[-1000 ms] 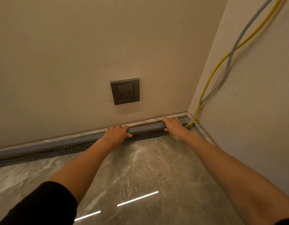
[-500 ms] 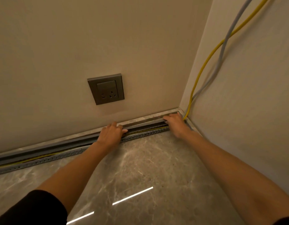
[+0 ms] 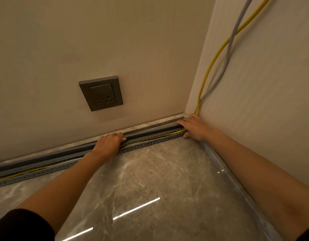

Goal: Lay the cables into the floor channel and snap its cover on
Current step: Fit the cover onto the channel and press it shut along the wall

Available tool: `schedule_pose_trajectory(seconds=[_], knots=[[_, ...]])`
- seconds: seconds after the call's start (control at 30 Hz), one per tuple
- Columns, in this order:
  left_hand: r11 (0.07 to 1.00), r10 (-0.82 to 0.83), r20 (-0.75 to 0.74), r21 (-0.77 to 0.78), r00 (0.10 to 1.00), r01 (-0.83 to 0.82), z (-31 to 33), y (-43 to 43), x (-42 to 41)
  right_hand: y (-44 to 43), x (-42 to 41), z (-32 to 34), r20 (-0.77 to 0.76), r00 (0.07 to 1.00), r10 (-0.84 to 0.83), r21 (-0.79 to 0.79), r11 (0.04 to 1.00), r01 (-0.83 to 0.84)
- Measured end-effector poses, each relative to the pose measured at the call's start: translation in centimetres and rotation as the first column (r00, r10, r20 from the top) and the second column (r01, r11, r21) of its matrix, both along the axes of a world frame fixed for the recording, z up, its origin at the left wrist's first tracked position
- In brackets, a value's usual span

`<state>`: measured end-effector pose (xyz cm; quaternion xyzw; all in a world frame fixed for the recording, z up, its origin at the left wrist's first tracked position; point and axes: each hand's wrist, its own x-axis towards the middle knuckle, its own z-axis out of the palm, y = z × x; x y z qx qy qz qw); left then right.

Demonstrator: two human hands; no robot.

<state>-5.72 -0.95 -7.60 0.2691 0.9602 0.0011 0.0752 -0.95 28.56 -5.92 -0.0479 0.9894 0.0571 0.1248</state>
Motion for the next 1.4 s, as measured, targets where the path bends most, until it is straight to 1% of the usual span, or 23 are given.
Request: schedule_pose_trajectory(seconds=[0.07, 0.17, 0.3, 0.47, 0.63, 0.77, 0.83, 0.93, 1.0, 1.2, 1.3, 1.4], knots=[[1.0, 0.0, 0.007, 0.004, 1.0, 0.0, -0.1, -0.1, -0.2, -0.2, -0.1, -0.1, -0.042, 0.999, -0.01, -0.007, 1.0, 0.009], [1.0, 0.007, 0.035, 0.001, 0.999, -0.007, 0.0, -0.2, -0.4, -0.4, -0.4, -0.1, -0.051, 0.999, -0.011, 0.004, 1.0, 0.011], [0.999, 0.02, 0.124, 0.046, 0.992, -0.026, 0.3, 0.2, -0.3, -0.1, -0.7, -0.2, -0.054, 0.999, 0.003, -0.003, 1.0, -0.004], [0.995, -0.098, 0.145, 0.047, 0.985, 0.092, 0.6, 3.5, 0.6, 0.2, -0.9, -0.4, -0.057, 0.998, 0.002, -0.068, 0.998, -0.006], [0.991, -0.127, 0.091, 0.056, 0.988, 0.123, -0.2, 6.9, 1.2, 0.7, -1.0, -0.9, -0.1, 0.994, -0.031, -0.115, 0.993, 0.019], [0.982, -0.179, 0.026, 0.066, 0.983, 0.177, -1.0, 6.7, 1.5, 1.0, -0.6, -1.6, -0.138, 0.99, 0.033, -0.096, 0.994, -0.046], [0.98, -0.192, -0.008, 0.045, 0.981, 0.192, -1.5, 6.6, 1.6, 1.0, -0.2, -2.0, -0.17, 0.984, 0.062, -0.088, 0.993, -0.077], [0.983, -0.18, -0.017, -0.026, 0.984, 0.179, -1.6, 7.0, 1.9, 0.6, 0.5, -2.5, -0.224, 0.972, 0.072, -0.051, 0.995, -0.085], [0.98, -0.189, -0.024, -0.064, 0.982, 0.188, -1.4, 7.7, 2.1, 0.5, 0.8, -2.8, -0.271, 0.96, 0.078, -0.057, 0.994, -0.097], [0.969, -0.242, -0.022, -0.058, 0.97, 0.24, -1.3, 9.4, 2.2, 0.8, 1.2, -3.3, -0.309, 0.946, 0.099, -0.034, 0.993, -0.115], [0.973, -0.22, -0.028, -0.072, 0.975, 0.217, -1.3, 10.6, 2.1, 0.8, 1.5, -3.8, -0.359, 0.924, 0.133, 0.003, 0.99, -0.141], [0.969, -0.223, -0.069, -0.12, 0.972, 0.214, -1.5, 11.3, 2.1, 0.7, 1.6, -4.0, -0.433, 0.885, 0.169, 0.052, 0.985, -0.163]])
